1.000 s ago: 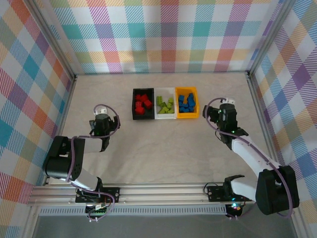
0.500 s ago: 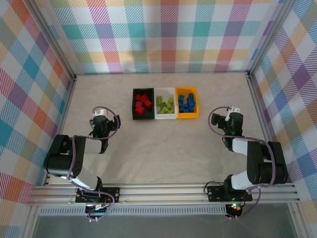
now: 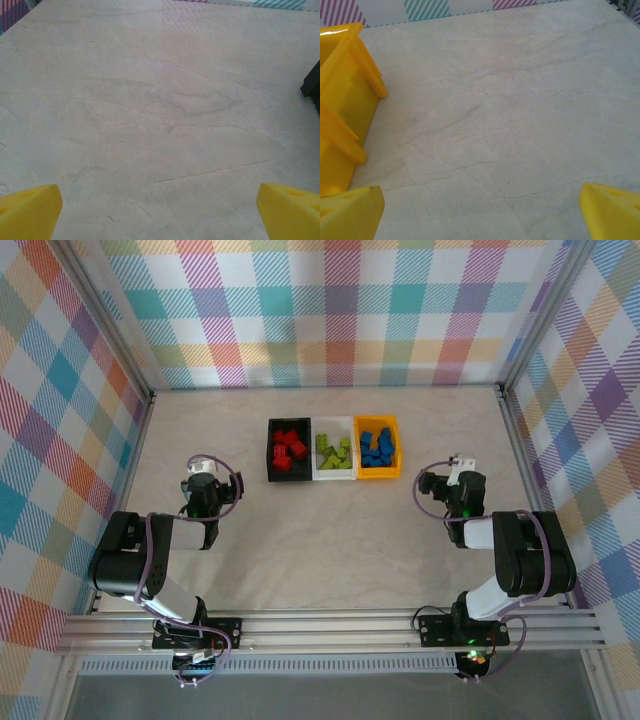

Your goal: Sort the legos into containers by color

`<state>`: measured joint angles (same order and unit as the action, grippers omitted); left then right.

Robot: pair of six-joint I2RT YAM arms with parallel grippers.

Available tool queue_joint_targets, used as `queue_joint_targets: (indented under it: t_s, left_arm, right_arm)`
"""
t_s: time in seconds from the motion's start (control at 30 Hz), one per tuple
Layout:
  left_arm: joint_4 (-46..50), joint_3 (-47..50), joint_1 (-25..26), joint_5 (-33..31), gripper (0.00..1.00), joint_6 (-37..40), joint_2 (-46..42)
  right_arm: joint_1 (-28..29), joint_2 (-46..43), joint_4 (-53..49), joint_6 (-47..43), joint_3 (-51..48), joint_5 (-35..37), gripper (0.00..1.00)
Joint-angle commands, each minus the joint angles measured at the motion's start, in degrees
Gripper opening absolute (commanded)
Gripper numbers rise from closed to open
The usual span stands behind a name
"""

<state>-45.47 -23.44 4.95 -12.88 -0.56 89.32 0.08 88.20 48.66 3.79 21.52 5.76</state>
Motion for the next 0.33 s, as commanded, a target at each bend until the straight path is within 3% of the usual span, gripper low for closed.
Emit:
queue_joint_targets:
  t_s: [0.0,0.3]
  left_arm:
    - [-2.1,0.2,-0.2,0.4,1.0,0.4,0.1]
    - [-2.0,0.1,-0.2,0.5,1.0,0.4,0.2]
  right_arm:
    - [0.4,-0.6,3.0,-0.4,-0.4,-0.3,1.0]
    - [0.3,-0.6,3.0,-0.5,-0.3,-0.2,1.0]
